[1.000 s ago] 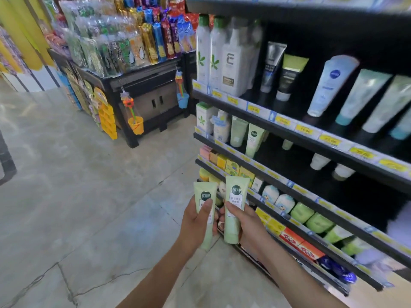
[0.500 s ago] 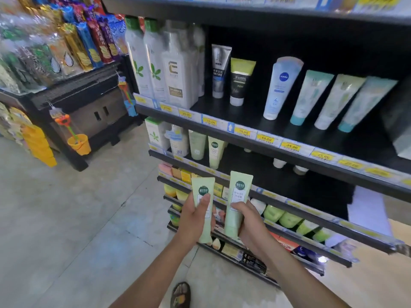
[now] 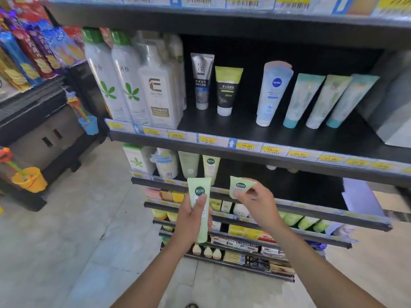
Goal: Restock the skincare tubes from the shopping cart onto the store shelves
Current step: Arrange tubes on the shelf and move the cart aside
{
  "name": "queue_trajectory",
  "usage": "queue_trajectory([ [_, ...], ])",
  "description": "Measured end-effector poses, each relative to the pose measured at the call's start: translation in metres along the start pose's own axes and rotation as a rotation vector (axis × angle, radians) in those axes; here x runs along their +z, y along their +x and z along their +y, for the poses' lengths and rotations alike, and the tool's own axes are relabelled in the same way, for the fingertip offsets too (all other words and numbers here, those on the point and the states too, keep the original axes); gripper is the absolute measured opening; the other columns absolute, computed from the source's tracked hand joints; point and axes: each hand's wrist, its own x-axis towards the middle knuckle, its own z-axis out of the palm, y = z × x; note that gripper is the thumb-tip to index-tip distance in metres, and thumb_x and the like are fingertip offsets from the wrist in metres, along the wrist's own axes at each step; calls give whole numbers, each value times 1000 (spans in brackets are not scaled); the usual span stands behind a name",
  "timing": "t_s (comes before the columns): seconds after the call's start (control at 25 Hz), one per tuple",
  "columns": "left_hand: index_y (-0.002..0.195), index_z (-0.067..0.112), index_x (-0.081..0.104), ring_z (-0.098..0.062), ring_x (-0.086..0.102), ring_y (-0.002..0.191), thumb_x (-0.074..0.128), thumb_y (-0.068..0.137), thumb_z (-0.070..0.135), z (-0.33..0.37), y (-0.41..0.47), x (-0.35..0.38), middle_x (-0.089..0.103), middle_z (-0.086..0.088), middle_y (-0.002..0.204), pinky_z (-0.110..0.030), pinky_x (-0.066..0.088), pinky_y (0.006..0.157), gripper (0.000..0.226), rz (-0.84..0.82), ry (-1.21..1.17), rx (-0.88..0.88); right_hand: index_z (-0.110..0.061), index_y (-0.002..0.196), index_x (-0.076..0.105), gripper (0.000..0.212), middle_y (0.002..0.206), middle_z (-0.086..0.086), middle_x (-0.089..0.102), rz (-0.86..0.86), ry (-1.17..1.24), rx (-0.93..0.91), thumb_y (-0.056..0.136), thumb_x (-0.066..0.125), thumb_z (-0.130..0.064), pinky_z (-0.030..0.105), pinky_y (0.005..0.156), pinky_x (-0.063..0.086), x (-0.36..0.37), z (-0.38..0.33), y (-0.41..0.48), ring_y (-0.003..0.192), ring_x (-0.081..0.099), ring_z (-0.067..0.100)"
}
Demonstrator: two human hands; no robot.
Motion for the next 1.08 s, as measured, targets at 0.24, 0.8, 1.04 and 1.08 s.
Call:
queue_trajectory([
  [0.24,105,9,53,-27,56,54,57,101,42,-7,13,-21,65,-9,75,-37,51,51,33,-85,2,-8,-32,115,68,30,117,-9,61,88,-183,-33,93,73,-12,9,93,50,11,8,32,107,62,1],
  [0.8,103,10,51,-27,57,53,51,107,28,-13,42,-33,66,-12,79,-36,52,51,19,-58,39,-33,-24,116,61,36,106,-13,66,31,-452,169,85,79,-25,37,89,57,23,45,78,97,65,10],
  [1.04,102,12,51,-29,57,53,52,107,29,-17,50,-36,65,-14,79,-38,52,52,18,-75,35,-32,-29,112,64,37,103,-14,70,14,-573,225,81,79,-44,43,83,60,24,51,91,95,67,12],
  [1.08,103,11,51,-29,57,53,52,107,29,-17,52,-36,65,-14,79,-38,52,52,18,-76,40,-35,-30,113,63,38,104,-13,70,14,-592,230,81,79,-45,42,83,60,25,51,93,97,67,12],
])
